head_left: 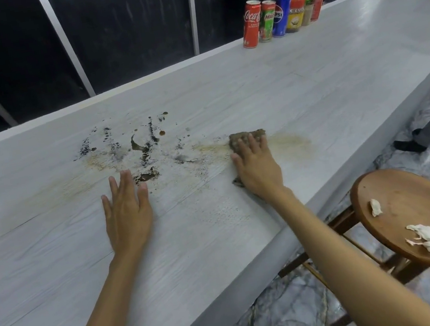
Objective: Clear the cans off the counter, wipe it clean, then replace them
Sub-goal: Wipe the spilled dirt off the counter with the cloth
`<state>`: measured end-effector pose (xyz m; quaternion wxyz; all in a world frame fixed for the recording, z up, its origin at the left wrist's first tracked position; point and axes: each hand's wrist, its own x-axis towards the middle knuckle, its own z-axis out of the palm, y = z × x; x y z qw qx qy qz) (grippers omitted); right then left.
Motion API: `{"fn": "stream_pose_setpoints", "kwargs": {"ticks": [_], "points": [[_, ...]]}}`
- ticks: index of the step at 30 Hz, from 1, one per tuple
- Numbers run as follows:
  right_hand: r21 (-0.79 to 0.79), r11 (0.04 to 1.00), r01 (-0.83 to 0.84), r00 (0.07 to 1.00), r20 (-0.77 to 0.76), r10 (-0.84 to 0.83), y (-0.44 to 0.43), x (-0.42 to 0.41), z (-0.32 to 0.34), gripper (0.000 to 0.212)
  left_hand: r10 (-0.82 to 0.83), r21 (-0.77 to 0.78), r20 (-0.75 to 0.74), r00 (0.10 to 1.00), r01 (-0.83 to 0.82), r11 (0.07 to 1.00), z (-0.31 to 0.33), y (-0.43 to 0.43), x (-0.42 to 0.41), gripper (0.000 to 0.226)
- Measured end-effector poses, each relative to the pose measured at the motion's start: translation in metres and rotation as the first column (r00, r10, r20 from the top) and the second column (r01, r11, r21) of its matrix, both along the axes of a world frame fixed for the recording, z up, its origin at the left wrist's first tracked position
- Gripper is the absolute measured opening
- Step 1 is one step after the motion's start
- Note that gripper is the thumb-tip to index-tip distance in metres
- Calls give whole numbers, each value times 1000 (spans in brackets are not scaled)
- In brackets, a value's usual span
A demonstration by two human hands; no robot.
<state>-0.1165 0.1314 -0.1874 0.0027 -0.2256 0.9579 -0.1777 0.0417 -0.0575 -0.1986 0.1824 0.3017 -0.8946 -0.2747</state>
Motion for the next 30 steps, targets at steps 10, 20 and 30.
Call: {"fn": "stream_pose_setpoints", "kwargs": {"ticks": [10,20,30], "points": [[-560,825,-79,945,221,240,-63,34,19,42,15,0,10,1000,-15,1000,0,0,0,60],[-207,972,111,993,65,-100,92,-22,10,46,1,-10,7,1000,-1,1000,0,0,1,61],[-166,979,-118,993,-51,111,-70,43,-4,50,21,-27,25,999,-20,999,-2,0,0,59]]}}
